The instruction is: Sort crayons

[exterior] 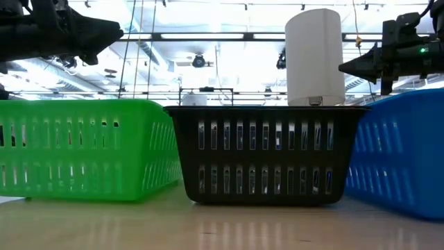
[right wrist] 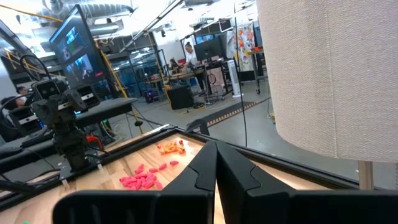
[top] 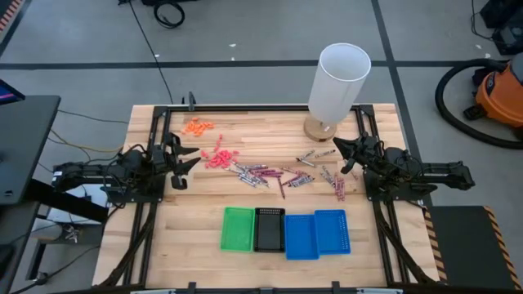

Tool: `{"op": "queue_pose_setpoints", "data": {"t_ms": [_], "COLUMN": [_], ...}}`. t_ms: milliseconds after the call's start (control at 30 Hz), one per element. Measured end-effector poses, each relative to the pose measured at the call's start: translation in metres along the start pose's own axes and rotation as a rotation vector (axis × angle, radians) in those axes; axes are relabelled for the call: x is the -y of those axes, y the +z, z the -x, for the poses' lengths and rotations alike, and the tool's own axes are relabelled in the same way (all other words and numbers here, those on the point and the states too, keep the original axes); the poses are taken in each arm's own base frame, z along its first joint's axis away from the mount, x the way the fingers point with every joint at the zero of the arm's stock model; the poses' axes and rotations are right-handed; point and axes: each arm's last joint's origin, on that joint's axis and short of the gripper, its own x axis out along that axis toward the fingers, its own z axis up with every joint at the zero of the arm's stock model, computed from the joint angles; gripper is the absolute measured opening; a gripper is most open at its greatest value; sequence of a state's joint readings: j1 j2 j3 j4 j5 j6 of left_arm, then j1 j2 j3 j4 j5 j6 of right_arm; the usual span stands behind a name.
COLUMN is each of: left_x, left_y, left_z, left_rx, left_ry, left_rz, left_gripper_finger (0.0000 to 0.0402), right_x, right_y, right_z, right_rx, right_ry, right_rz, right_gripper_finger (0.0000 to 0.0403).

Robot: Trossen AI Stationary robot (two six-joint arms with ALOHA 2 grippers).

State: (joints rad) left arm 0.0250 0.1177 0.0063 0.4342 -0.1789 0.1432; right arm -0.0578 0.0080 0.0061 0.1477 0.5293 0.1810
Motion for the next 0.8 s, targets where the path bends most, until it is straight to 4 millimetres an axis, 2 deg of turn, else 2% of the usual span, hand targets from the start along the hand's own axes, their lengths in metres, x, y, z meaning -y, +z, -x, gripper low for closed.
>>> {"op": "queue_pose_setpoints", "data": {"t_ms": [300, 500, 800], "left_x": [0.0000, -0.0004, -0.0007], "left_y": [0.0001, 0.0014, 0.0018], "left_z": [0.0000, 0.0000, -0.0001], "left_rx": [0.001, 0.015, 0.018], "left_ry": [0.000, 0.002, 0.005], "left_rz": [0.007, 0.252, 0.273], "left_gripper_finger": [0.0156, 0.0156, 0.0156], "right_x": [0.0000, 0.0000, -0.0010], "right_y": [0.0000, 0.0000, 0.0055], "right_z": [0.0000, 0.0000, 0.0002], "right_rx": [0.000, 0.000, 0.051], "right_ry": [0.000, 0.000, 0.011], "right_rz": [0.000, 0.000, -0.064], "right_gripper_finger": [0.0016, 0.0016, 0.0016]}}
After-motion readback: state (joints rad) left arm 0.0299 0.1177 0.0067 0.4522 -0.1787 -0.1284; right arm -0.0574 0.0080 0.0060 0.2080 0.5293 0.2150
